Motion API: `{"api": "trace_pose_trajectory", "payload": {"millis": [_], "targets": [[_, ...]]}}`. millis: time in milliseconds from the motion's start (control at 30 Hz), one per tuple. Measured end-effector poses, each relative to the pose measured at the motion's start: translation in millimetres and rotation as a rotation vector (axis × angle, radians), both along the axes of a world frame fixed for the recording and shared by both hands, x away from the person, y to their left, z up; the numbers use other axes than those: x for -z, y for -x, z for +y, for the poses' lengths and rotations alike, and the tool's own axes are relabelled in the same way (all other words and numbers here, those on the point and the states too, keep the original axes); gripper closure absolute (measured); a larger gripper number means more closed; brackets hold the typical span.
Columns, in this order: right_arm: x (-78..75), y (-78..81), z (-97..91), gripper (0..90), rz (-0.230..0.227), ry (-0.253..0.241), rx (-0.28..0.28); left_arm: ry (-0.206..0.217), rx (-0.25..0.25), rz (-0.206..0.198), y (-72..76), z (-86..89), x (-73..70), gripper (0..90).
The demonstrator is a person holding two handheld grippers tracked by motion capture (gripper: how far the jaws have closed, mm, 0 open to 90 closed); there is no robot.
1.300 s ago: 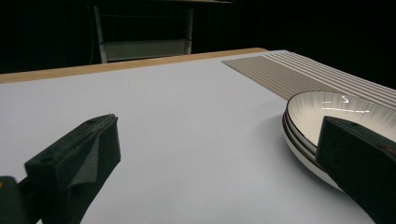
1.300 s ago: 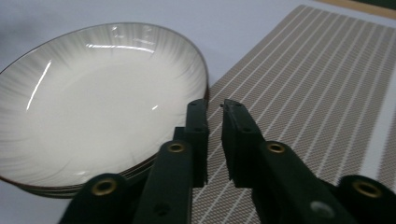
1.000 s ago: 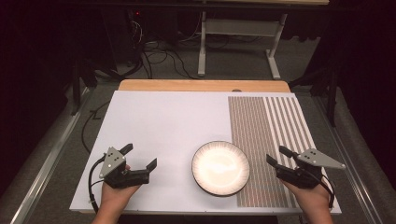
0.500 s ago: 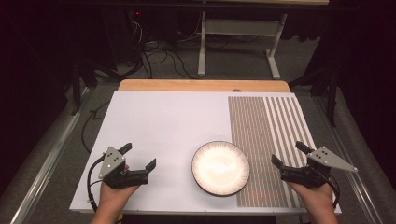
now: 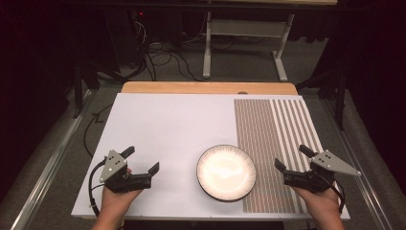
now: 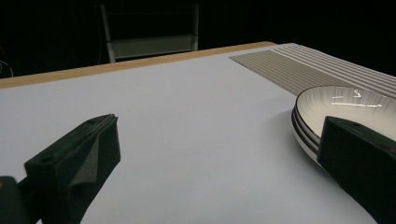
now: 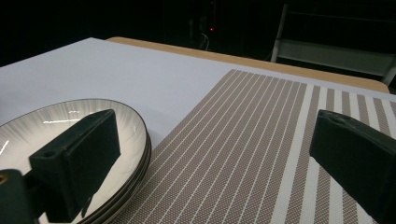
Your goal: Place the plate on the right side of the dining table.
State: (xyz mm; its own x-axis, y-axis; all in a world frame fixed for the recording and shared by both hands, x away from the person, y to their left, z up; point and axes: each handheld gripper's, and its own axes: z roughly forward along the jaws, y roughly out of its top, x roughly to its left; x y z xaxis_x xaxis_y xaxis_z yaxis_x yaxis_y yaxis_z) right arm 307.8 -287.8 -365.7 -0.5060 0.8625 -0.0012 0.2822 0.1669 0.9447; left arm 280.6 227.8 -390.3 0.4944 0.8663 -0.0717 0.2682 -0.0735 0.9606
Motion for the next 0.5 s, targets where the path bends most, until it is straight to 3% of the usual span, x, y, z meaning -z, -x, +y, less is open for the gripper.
{"api": "trace_pose_trajectory", "payload": {"millis": [200,300,400,500], "targets": [[2.6,0.8,5.6,23.5,0.022,0.031,-0.011,-0.005,0.000,-0.013,1.2,-0.9,-2.9,0.2],[2.9,2.6,7.7,38.5,0.021,0.059,-0.041,-0.002,-0.002,-0.015,1.0,-2.1,-3.5,0.2],[3.3,4.1,9.7,53.9,0.031,0.056,-0.066,-0.010,0.005,-0.011,0.6,-3.1,-2.7,0.2],[5.3,2.3,13.1,61.8,0.056,0.070,-0.108,-0.007,0.003,-0.012,-0.2,-3.2,-2.9,0.2]]}}
